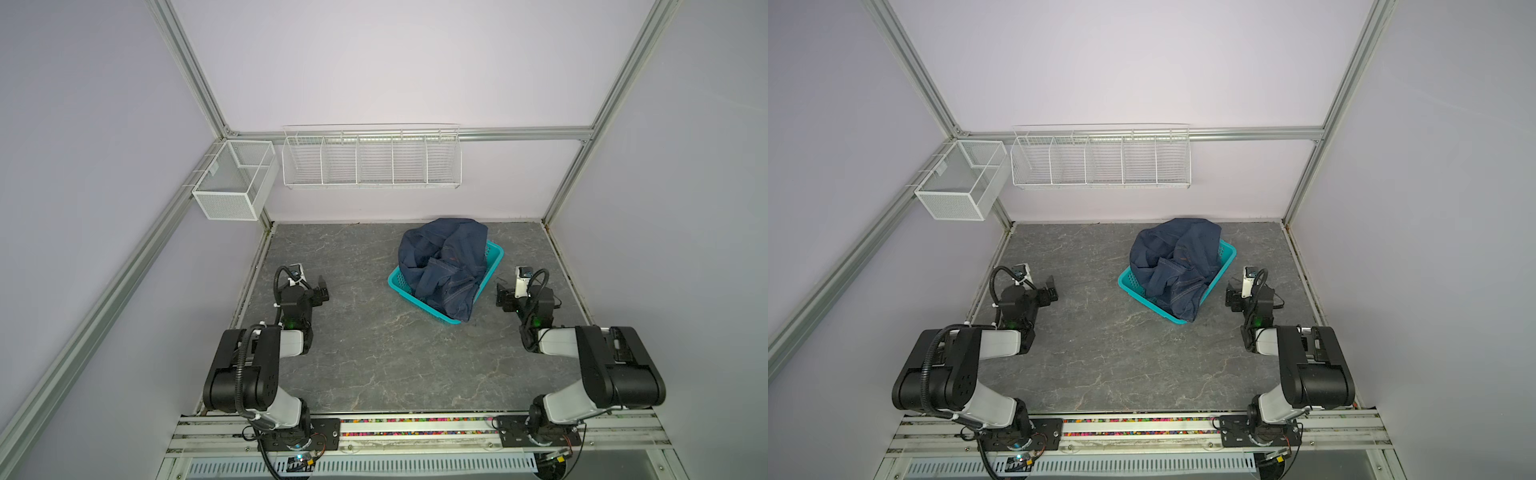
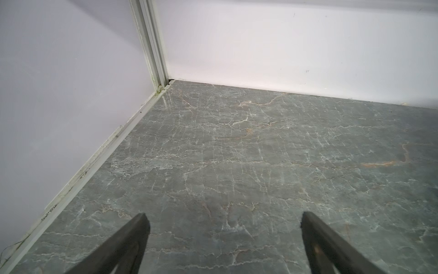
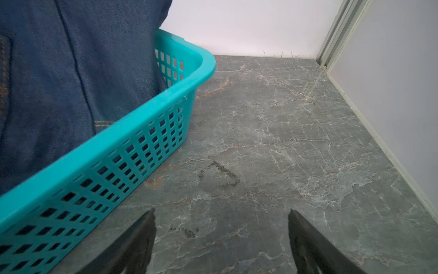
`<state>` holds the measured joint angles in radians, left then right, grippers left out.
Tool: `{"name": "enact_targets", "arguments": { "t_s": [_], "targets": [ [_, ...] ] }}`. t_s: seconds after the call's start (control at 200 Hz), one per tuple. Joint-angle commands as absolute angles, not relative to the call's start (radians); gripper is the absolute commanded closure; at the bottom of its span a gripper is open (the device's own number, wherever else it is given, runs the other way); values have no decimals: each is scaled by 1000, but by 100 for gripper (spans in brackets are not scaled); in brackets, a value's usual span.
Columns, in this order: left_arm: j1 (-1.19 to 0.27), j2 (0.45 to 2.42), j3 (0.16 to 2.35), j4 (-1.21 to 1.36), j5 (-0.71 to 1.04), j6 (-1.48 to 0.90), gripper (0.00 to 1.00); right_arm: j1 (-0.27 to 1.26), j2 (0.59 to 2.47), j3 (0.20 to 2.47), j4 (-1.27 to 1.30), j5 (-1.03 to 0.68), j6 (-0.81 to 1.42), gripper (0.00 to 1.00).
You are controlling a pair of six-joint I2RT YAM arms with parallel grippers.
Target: Fold and stack the trousers
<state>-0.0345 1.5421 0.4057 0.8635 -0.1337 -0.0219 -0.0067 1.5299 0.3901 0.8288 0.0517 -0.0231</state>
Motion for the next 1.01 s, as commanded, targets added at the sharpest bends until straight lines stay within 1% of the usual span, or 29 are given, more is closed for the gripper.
{"name": "enact_targets", "arguments": {
  "t_s": [0.0,0.815,0.915,1.004],
  "targets": [
    [-29,1549,403,882,-137,-9,1,-14,1529,388,858,39,-34,12],
    [-30,1543,399,890,-136,-6,1,-18,1529,387,863,31,-31,12],
    [-48,1475,416,806,-134,17,1,-17,1516,388,860,62,-21,12],
    [-73,1377,458,655,-149,39,1,-16,1446,426,721,73,-15,12]
  ]
}}
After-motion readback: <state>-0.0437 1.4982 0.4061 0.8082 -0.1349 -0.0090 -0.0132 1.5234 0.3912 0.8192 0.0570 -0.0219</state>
